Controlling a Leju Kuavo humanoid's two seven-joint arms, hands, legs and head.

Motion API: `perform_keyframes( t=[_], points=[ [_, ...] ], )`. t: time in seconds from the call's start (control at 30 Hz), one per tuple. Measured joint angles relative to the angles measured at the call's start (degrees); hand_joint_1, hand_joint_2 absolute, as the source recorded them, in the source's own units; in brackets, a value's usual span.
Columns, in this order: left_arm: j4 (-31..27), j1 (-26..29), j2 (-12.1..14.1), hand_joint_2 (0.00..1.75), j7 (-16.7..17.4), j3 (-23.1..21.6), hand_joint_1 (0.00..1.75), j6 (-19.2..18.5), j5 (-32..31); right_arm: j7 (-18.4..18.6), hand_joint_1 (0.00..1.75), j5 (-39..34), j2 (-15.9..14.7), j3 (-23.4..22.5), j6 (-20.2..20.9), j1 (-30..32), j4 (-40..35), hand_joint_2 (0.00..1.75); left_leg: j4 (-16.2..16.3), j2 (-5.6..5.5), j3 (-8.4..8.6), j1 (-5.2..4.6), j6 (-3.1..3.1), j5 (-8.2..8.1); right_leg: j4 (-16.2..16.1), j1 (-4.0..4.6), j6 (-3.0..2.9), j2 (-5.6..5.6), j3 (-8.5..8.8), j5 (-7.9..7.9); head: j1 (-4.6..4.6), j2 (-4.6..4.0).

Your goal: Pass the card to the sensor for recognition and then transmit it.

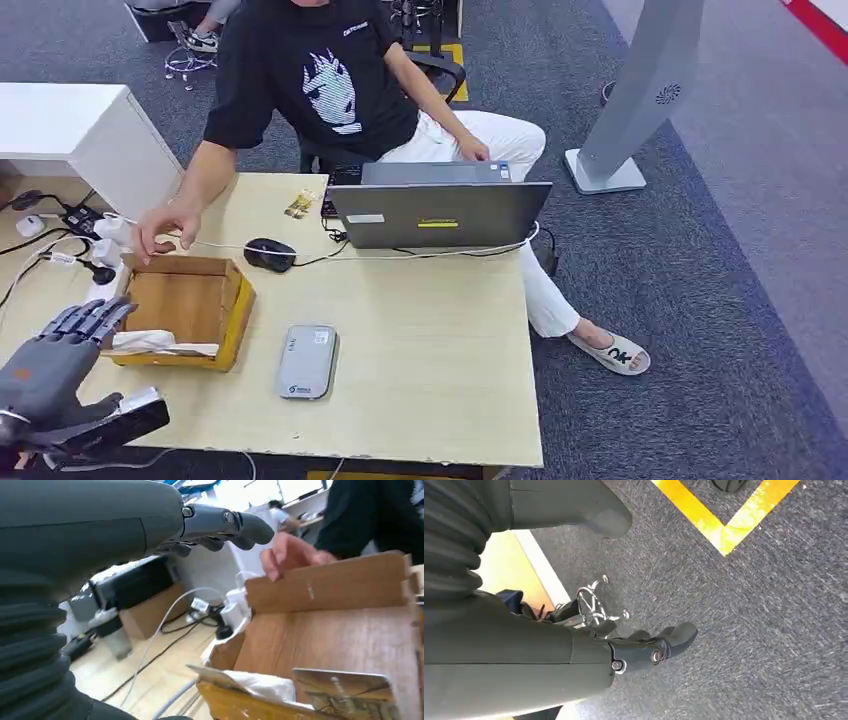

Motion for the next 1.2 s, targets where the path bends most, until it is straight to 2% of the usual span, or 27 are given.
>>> perform_keyframes(
  t=[0.2,0.37,0.8,1.2],
  points=[
    [6.98,-3.67,-4.24,1.75,0.24,-1.97,0.0,1.24,-1.25,-0.02,0.0,0.61,0.0,0.0,-0.02,-0.04,0.0,1.75,0.0,0.01,0.0,0.0,0.0,0.0,-0.01,0.0,0.0,0.02,0.0,0.0,0.02,0.0],
    [10.17,-4.92,-6.32,1.75,0.24,-2.84,0.0,1.64,-1.27,-0.02,0.0,0.79,-0.02,0.0,-0.02,-0.04,0.0,1.75,0.01,0.01,-0.01,0.0,0.0,0.0,-0.01,0.0,0.0,0.02,-0.02,0.0,0.02,0.0],
    [14.19,-6.58,-9.95,1.75,0.11,-3.7,0.0,2.93,-1.51,-0.02,0.0,1.53,-0.26,0.0,0.13,-0.04,0.0,1.75,0.01,0.01,0.0,0.0,0.0,0.0,-0.01,0.0,0.0,0.03,-0.02,0.0,0.0,0.0],
    [15.09,-7.88,-12.81,1.75,-2.1,-4.33,0.03,4.96,-1.97,-0.02,0.0,2.14,-0.55,0.0,0.15,-0.04,0.0,1.75,0.01,0.01,0.0,0.0,0.0,0.0,-0.02,0.0,0.0,0.03,-0.03,0.0,0.02,0.0]
  ],
)
